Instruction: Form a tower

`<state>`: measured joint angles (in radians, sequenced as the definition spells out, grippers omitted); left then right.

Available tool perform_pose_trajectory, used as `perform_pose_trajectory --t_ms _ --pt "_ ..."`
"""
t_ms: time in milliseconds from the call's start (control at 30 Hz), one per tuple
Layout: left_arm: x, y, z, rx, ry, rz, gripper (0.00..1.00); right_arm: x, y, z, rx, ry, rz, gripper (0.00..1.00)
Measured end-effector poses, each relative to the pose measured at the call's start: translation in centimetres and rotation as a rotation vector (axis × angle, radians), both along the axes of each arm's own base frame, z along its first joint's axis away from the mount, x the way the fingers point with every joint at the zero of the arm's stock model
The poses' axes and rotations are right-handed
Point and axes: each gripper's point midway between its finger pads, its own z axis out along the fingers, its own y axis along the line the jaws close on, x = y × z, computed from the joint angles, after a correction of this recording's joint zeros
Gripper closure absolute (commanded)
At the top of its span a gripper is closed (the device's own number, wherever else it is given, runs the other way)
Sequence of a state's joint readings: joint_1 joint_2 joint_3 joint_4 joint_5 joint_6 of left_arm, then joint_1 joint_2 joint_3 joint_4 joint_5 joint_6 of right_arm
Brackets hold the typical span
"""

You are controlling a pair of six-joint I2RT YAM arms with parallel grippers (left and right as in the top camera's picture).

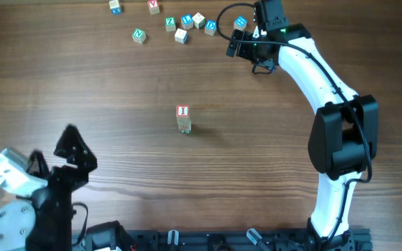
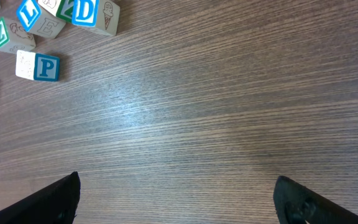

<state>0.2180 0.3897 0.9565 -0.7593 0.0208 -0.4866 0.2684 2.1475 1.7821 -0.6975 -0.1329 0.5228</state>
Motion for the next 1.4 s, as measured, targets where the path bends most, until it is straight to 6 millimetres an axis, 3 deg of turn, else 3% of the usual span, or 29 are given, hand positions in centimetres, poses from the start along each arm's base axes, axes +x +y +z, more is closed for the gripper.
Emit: perform_pose_trajectory --t_ms 133,300,433,633,1133,1233,1333,1400 --pt "0.9 -1.6 5.0 0.068 -0.322 -0.101 0.00 0.0 0.0 0.0 0.000 0.000 0.000 0.00" --pt "-0.6 -3.7 7.3 0.130 -0.601 -0.200 0.00 0.0 0.0 0.0 0.000 0.000 0.000 0.00" --pt "-2.0 -4.1 7.8 0.177 -0.777 -0.209 0.00 0.0 0.0 0.0 0.000 0.000 0.000 0.00" --pt "-3.0 -4.3 6.0 0.213 -0.911 -0.209 0.00 0.0 0.0 0.0 0.000 0.000 0.000 0.00" --pt "2.5 -3.2 -4.7 0.146 -0.699 -0.191 0.00 0.0 0.0 0.0 0.000 0.000 0.000 0.00" --pt "4.4 -2.8 -8.9 0.104 -0.527 -0.186 0.00 0.0 0.0 0.0 0.000 0.000 0.000 0.00" --pt "5.8 -2.3 -15.7 0.040 -0.256 -0.168 0.00 0.0 0.0 0.0 0.000 0.000 -0.001 0.00" --pt "5.8 -2.1 -18.1 0.021 -0.160 -0.156 0.00 0.0 0.0 0.0 0.000 -0.001 0.000 0.00"
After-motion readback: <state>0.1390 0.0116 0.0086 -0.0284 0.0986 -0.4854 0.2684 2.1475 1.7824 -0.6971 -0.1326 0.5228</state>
